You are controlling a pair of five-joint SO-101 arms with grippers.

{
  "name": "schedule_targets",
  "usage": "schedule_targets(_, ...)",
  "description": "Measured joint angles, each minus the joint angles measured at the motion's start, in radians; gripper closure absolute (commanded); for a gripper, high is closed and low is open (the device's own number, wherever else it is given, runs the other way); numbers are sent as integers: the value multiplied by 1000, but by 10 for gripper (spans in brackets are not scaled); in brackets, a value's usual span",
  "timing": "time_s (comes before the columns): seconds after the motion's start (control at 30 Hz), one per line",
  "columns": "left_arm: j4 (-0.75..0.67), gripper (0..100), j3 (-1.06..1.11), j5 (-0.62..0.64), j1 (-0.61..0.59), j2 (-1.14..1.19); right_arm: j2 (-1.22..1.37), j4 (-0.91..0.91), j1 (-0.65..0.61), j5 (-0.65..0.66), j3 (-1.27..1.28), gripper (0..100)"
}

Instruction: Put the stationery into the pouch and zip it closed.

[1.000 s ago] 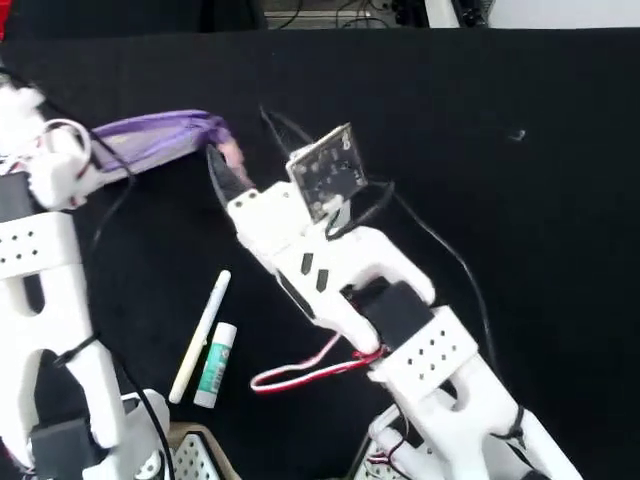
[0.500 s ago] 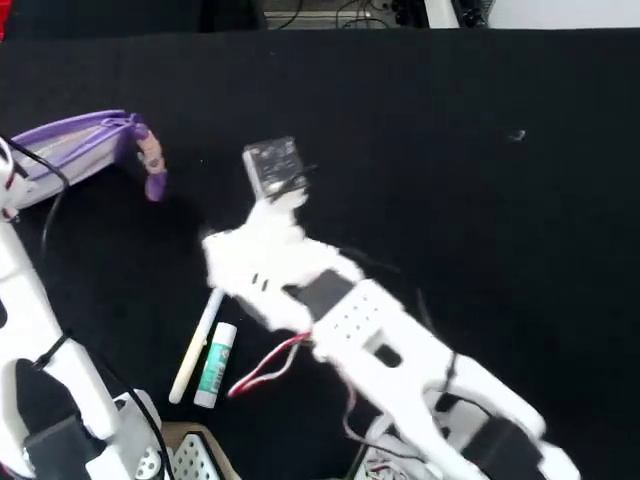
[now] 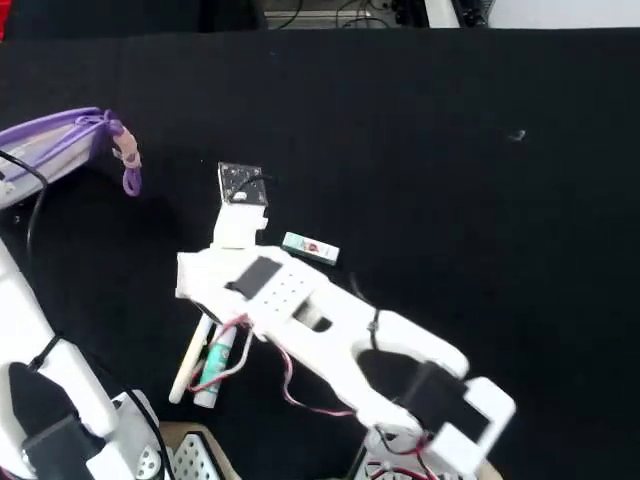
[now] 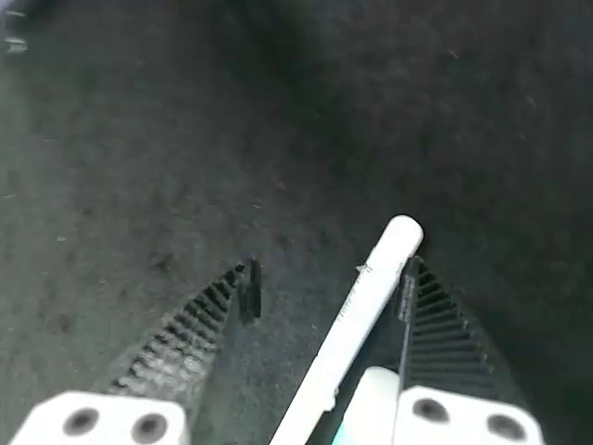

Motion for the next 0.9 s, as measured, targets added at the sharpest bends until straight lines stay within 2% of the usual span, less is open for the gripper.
schedule_targets(0.27, -3, 971, 0, 0, 0, 0, 281, 216, 0, -112, -244, 769)
schedule_targets(0.4, -3, 971, 0, 0, 0, 0, 425, 362, 0, -126, -410, 780)
schedule_targets(0.57, -3, 971, 0, 0, 0, 0, 583, 552, 18, -126, -631, 966)
schedule_targets(0.63, -3, 971, 0, 0, 0, 0, 643, 609, 31, -126, -712, 985)
schedule_targets(0.8, -3, 971, 0, 0, 0, 0, 787, 753, 61, -9, -916, 988)
schedule_targets(0.9, -3, 971, 0, 0, 2, 0, 855, 867, 72, 17, -1053, 988)
